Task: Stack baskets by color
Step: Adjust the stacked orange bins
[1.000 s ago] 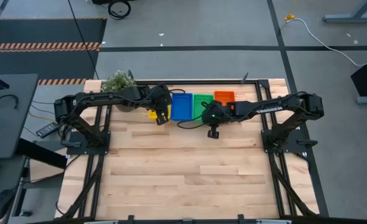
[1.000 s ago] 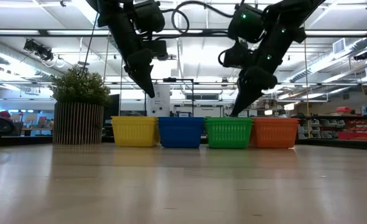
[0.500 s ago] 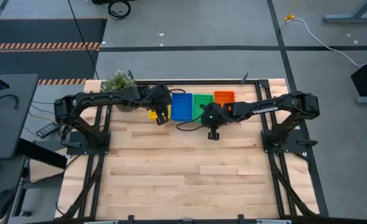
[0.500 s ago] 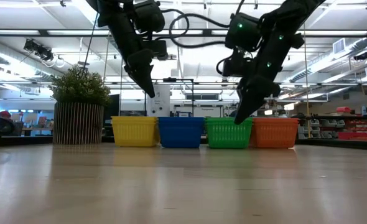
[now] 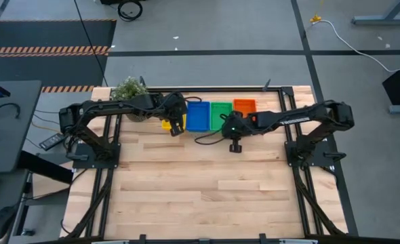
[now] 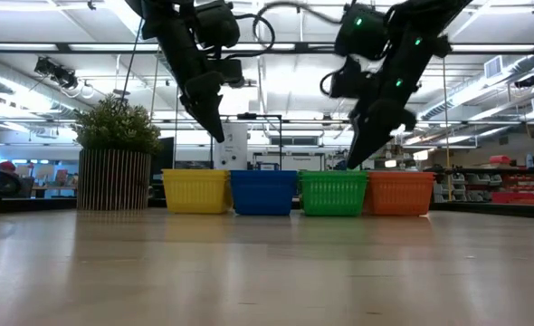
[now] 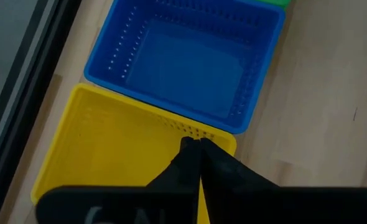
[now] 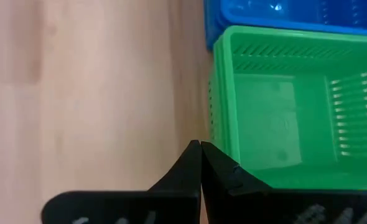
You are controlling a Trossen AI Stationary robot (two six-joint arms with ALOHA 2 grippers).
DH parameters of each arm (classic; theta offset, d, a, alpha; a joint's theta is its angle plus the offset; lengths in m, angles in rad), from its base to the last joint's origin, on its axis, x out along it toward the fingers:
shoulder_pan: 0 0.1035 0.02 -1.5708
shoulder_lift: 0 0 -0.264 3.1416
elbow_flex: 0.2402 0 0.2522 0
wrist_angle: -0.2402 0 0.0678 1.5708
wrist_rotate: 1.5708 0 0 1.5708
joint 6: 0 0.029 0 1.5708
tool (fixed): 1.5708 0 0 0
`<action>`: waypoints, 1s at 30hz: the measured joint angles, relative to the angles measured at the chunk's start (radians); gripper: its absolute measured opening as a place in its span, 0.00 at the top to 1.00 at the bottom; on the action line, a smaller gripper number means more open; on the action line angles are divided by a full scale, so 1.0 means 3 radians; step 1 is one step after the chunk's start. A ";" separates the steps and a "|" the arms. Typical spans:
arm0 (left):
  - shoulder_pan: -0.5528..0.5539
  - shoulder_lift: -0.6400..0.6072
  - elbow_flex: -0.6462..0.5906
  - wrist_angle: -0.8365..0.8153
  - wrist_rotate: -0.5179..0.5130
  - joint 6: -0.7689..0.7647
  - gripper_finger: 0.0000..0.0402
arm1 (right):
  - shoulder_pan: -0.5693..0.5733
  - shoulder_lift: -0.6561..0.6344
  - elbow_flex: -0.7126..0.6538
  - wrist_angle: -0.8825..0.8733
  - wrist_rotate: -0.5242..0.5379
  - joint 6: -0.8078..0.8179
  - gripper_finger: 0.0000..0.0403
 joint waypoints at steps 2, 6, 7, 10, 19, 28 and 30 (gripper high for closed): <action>0.0000 0.0000 0.0000 -0.0017 0.0000 0.0000 0.95 | 0.0019 -0.0155 0.0000 -0.0164 -0.0012 -0.0005 0.99; 0.0000 0.0000 -0.0001 -0.0019 0.0000 0.0001 0.95 | -0.0161 -0.0483 0.0000 -0.0647 0.0275 0.0099 0.99; 0.0000 0.0000 -0.0001 -0.0016 0.0000 0.0001 0.95 | -0.0262 -0.0551 0.0000 -0.0754 0.0352 0.0150 0.99; 0.0000 0.0000 -0.0001 -0.0007 0.0000 0.0001 0.97 | -0.0649 -0.0656 0.0000 -0.0907 0.0239 0.0227 0.99; -0.0022 0.0000 -0.0001 0.0009 0.0000 -0.0001 0.96 | -0.1307 -0.0282 0.0000 -0.0809 -0.0649 0.0000 0.99; -0.0140 0.0000 -0.0001 -0.0011 0.0001 -0.0001 0.96 | -0.1128 -0.0102 0.0000 -0.0826 -0.0702 0.0026 0.99; -0.0149 0.0000 -0.0001 -0.0011 0.0001 -0.0001 0.97 | -0.1095 -0.0150 0.0000 -0.0850 -0.0707 0.0066 0.99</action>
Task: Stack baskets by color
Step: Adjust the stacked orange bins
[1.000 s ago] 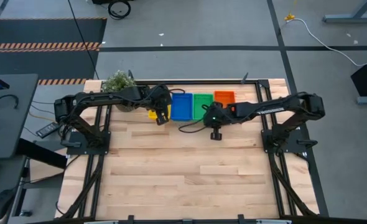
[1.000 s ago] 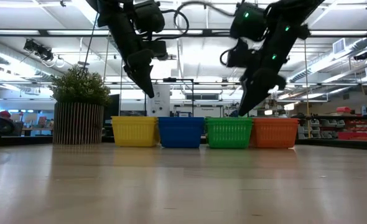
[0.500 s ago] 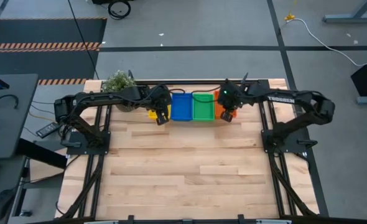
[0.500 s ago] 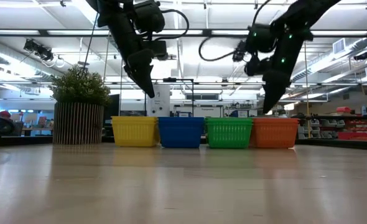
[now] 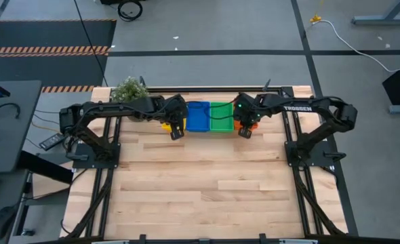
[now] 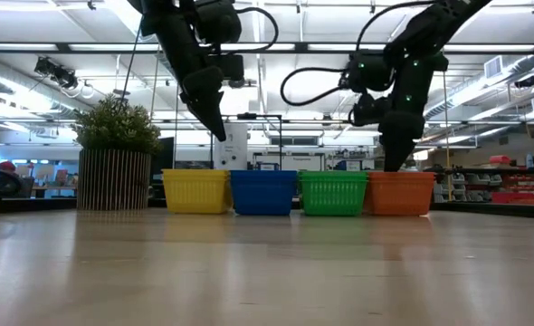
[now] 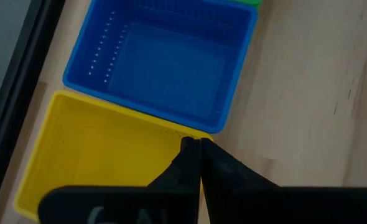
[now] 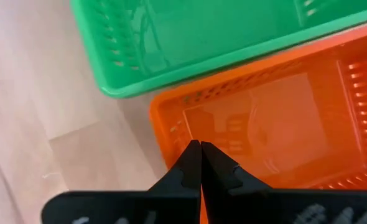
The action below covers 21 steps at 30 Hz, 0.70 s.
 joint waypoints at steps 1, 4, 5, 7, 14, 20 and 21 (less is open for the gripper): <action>-0.0002 0.0000 0.0000 0.0002 0.0000 0.0001 0.97 | 0.0015 -0.0022 0.0000 -0.0002 -0.0002 0.0013 0.99; -0.0003 0.0000 0.0000 0.0002 0.0000 0.0001 0.97 | 0.0063 -0.0079 0.0000 -0.0047 -0.0002 0.0037 0.99; -0.0003 0.0000 0.0000 0.0001 -0.0001 0.0001 0.97 | 0.0078 -0.0095 0.0000 -0.0047 -0.0003 0.0054 0.99; -0.0003 0.0000 0.0000 0.0002 0.0000 0.0001 0.96 | 0.0099 -0.0107 0.0000 -0.0068 -0.0009 0.0083 0.99; -0.0003 0.0000 0.0000 0.0002 0.0000 0.0000 0.97 | 0.0187 -0.0109 0.0000 -0.0111 -0.0125 0.0112 0.99; -0.0003 0.0000 0.0000 0.0002 0.0000 0.0001 0.97 | 0.0256 -0.0124 0.0000 -0.0116 0.0024 0.0117 0.99; -0.0003 0.0000 -0.0001 0.0002 -0.0001 0.0001 0.97 | 0.0262 -0.0149 0.0000 -0.0124 0.0107 0.0117 0.99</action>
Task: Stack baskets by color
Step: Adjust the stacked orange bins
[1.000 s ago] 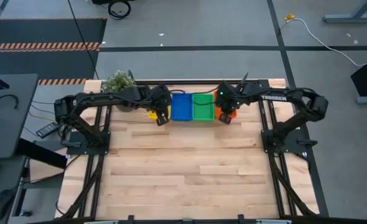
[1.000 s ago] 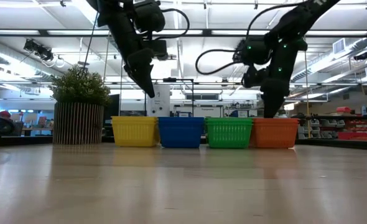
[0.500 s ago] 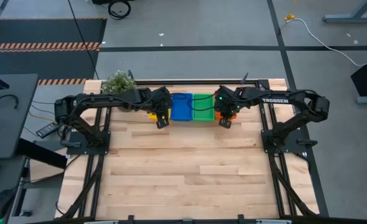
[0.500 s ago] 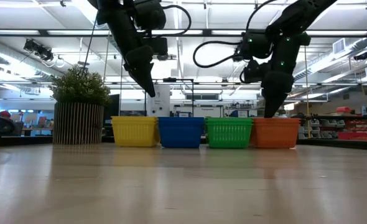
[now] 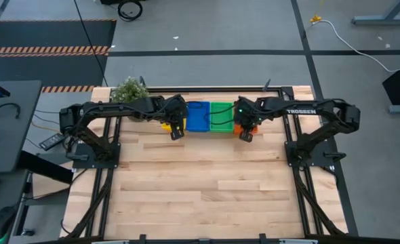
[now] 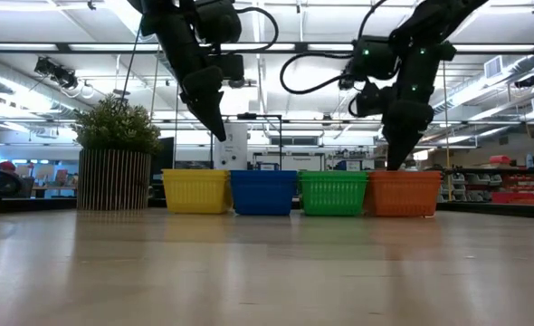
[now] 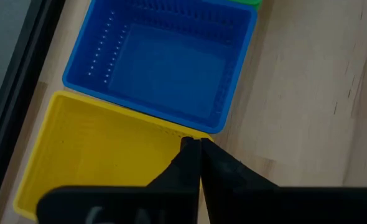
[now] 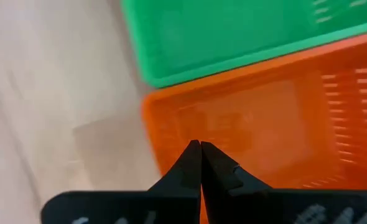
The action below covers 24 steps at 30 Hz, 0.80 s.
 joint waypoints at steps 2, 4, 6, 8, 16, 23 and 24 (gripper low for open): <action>0.0000 0.0000 0.0001 0.0001 0.0000 0.0000 0.96 | 0.0022 -0.0086 0.0000 -0.0013 0.0122 0.0000 0.99; 0.0000 0.0000 0.0001 0.0000 0.0000 0.0000 0.95 | 0.0071 -0.0200 0.0000 -0.0044 0.0124 0.0023 0.99; 0.0000 0.0000 0.0001 -0.0001 0.0000 0.0000 0.94 | 0.0169 -0.0330 0.0000 -0.0077 0.0014 0.0089 0.99; 0.0000 0.0000 0.0001 0.0000 0.0000 0.0000 0.94 | 0.0293 -0.0427 0.0000 -0.0135 -0.0179 0.0187 0.99; 0.0000 0.0000 0.0000 0.0005 0.0000 0.0001 0.97 | 0.0692 -0.0323 -0.0122 -0.0320 -0.0279 0.0312 0.99; 0.0000 0.0000 0.0000 0.0006 0.0000 0.0003 0.95 | 0.0702 -0.0114 -0.0264 -0.0235 0.0390 0.0324 0.99; 0.0000 0.0000 0.0000 0.0005 0.0000 0.0001 0.95 | 0.0702 -0.0114 -0.0263 -0.0210 0.0419 0.0321 0.99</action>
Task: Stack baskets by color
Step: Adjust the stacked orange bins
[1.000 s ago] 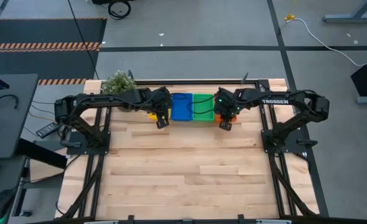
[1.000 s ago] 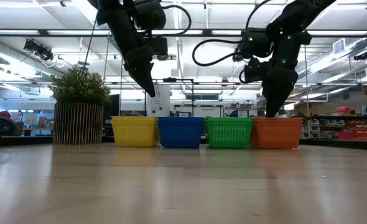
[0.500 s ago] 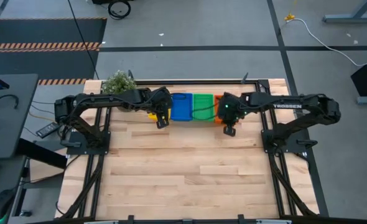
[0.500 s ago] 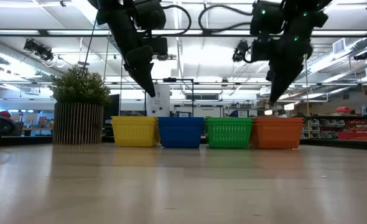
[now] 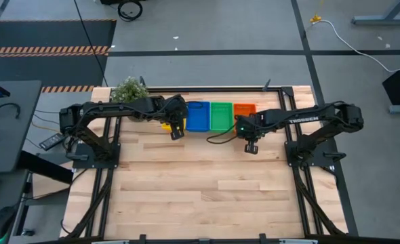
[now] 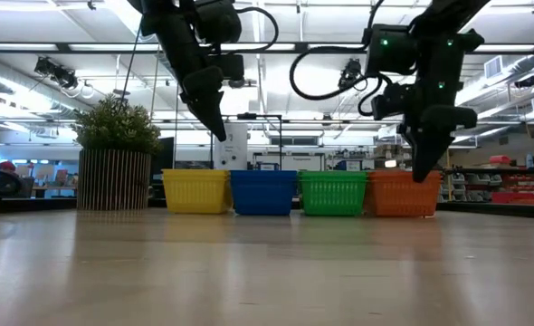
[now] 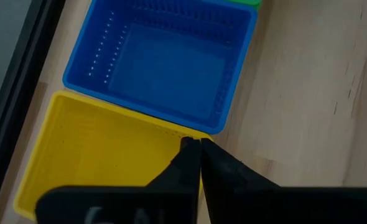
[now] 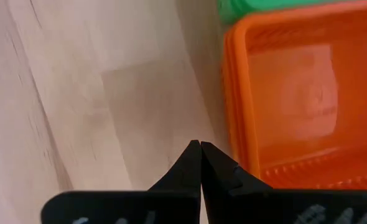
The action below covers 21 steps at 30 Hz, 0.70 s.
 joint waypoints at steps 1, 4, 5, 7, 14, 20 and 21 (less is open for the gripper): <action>-0.0001 0.0000 0.0000 0.0000 0.0000 0.0001 0.96 | 0.0000 -0.0002 0.0000 0.0033 0.0010 -0.0007 0.99; -0.0001 0.0000 0.0000 0.0002 0.0000 0.0000 0.97 | 0.0000 -0.0031 0.0001 0.0077 0.0030 -0.0055 0.99; -0.0001 0.0000 0.0000 0.0004 0.0000 0.0001 0.97 | 0.0000 -0.0032 0.0001 0.0079 0.0041 -0.0066 0.99; -0.0001 0.0000 0.0000 0.0005 0.0000 0.0000 0.97 | 0.0000 -0.0029 0.0001 0.0071 0.0074 -0.0083 0.99; -0.0001 0.0000 0.0000 0.0004 0.0000 -0.0001 0.95 | 0.0000 -0.0029 0.0001 0.0113 0.0177 -0.0086 0.99; -0.0001 0.0000 0.0000 0.0001 0.0000 -0.0003 0.98 | 0.0000 -0.0029 0.0001 0.0165 0.0223 -0.0086 0.99; -0.0001 0.0000 0.0000 0.0000 0.0000 -0.0003 0.98 | 0.0000 -0.0029 0.0001 0.0172 0.0239 -0.0086 0.99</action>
